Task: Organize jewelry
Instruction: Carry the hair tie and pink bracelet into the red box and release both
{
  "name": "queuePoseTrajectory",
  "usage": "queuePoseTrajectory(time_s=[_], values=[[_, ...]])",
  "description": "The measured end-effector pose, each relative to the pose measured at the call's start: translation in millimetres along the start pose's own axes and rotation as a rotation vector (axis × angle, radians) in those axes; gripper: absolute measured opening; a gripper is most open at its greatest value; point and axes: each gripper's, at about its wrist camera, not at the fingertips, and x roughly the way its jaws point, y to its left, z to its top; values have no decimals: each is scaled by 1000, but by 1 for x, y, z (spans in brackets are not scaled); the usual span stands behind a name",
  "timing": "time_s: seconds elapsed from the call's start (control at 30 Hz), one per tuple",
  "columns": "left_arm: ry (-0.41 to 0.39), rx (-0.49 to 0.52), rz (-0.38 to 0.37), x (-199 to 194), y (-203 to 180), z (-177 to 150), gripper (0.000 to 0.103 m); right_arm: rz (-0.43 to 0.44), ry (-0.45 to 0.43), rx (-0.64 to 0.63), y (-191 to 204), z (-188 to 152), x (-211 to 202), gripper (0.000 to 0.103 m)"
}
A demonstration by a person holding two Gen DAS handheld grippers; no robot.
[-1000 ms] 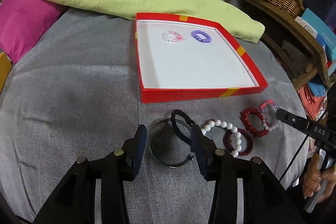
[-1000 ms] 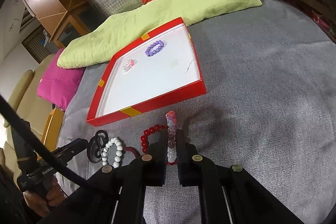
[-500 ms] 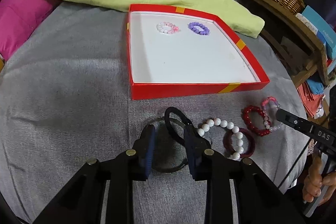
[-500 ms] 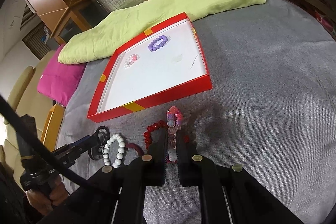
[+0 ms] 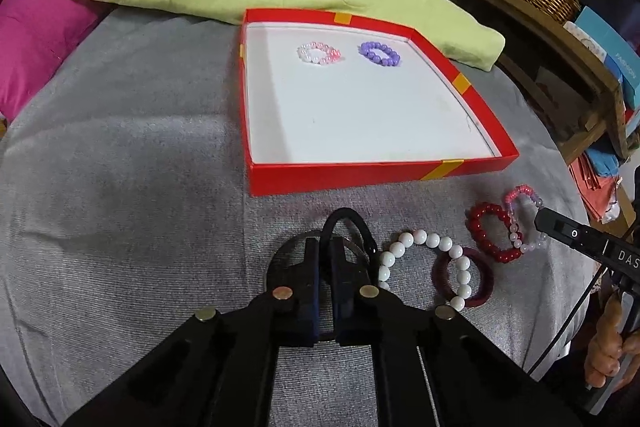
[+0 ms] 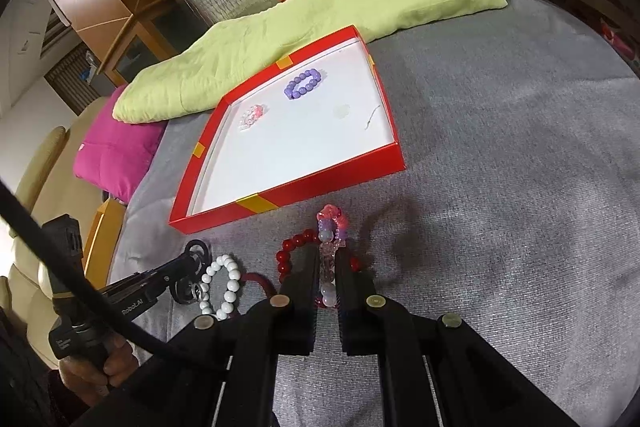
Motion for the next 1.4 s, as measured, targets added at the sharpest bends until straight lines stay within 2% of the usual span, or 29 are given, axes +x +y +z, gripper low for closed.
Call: queuePoseTrajectory(time_s=[0.27, 0.4, 0.7, 1.1, 1.4], values=[[-70, 33, -24, -20, -6, 4, 5, 32, -12, 3, 3, 0, -1, 8], [-102, 44, 22, -30, -10, 5, 5, 43, -21, -9, 8, 0, -1, 8], [-178, 49, 63, -45, -15, 13, 5, 73, -59, -30, 20, 2, -4, 8], [-197, 31, 70, -34, -26, 30, 5, 109, -101, -31, 29, 9, -7, 8], [-194, 4, 85, -18, -29, 44, 5, 160, -179, -2, 35, 29, -13, 8]])
